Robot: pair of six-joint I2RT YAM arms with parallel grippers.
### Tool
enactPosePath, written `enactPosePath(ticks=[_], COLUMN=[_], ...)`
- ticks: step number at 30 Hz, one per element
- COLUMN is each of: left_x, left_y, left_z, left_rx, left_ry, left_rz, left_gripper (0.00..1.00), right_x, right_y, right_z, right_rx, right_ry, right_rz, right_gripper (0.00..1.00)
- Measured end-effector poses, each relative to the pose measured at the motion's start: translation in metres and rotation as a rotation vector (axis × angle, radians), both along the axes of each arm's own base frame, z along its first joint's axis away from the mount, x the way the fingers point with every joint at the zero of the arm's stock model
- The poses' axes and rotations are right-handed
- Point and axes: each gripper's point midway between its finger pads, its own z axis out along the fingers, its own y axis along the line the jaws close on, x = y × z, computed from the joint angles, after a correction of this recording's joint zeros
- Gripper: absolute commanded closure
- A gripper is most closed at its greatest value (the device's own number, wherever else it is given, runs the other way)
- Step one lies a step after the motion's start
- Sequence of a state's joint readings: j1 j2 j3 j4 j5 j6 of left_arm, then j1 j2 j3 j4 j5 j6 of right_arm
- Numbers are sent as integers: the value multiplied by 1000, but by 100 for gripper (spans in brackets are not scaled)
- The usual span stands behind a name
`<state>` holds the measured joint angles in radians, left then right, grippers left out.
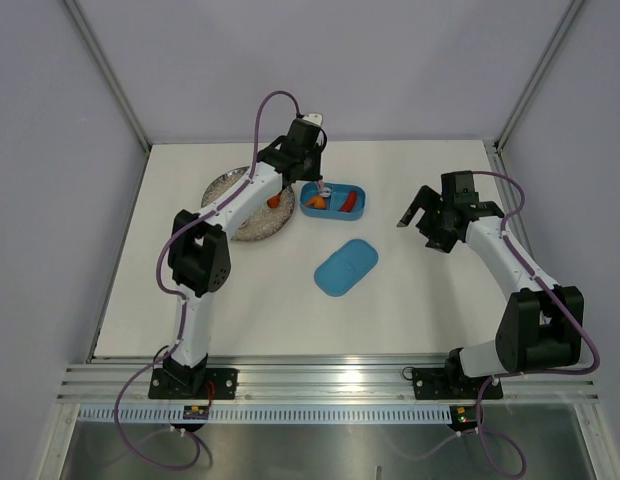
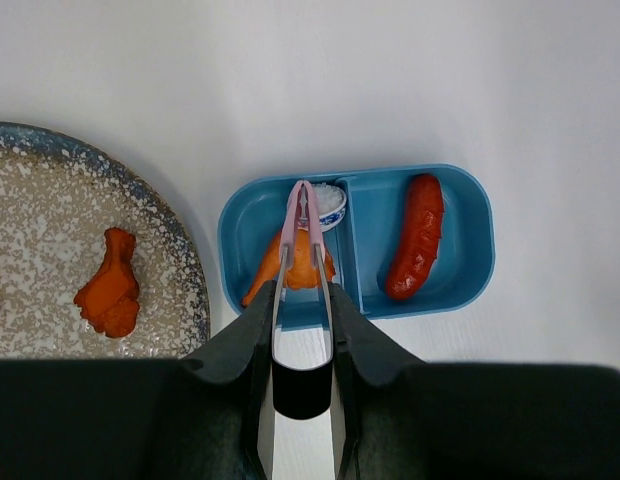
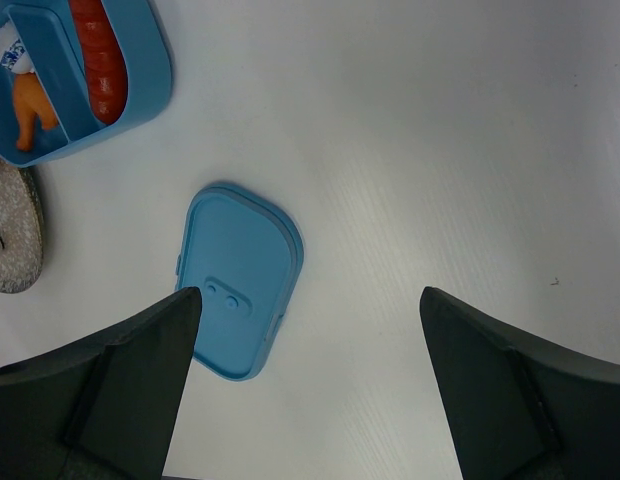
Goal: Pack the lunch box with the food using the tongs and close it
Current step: Move the packing box to the center of the board.
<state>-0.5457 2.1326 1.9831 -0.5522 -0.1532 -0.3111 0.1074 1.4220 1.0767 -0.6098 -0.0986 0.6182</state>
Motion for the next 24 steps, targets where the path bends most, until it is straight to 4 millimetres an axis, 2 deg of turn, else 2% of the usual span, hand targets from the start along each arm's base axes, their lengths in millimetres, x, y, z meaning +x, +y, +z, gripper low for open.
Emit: enactPosePath(ticks=[8,24], left_x=[-2,-21], left_y=[0,-8], left_z=[0,2], left_rx=[1,-32], left_ry=[5,61], left_rz=[-24,-101], left_gripper=[100,100], right_x=[0,0], right_y=[0,1], right_z=[0,1], right_rx=[3,6], right_ry=[0,-2], right_rz=[-3,-5], right_gripper=[2,2])
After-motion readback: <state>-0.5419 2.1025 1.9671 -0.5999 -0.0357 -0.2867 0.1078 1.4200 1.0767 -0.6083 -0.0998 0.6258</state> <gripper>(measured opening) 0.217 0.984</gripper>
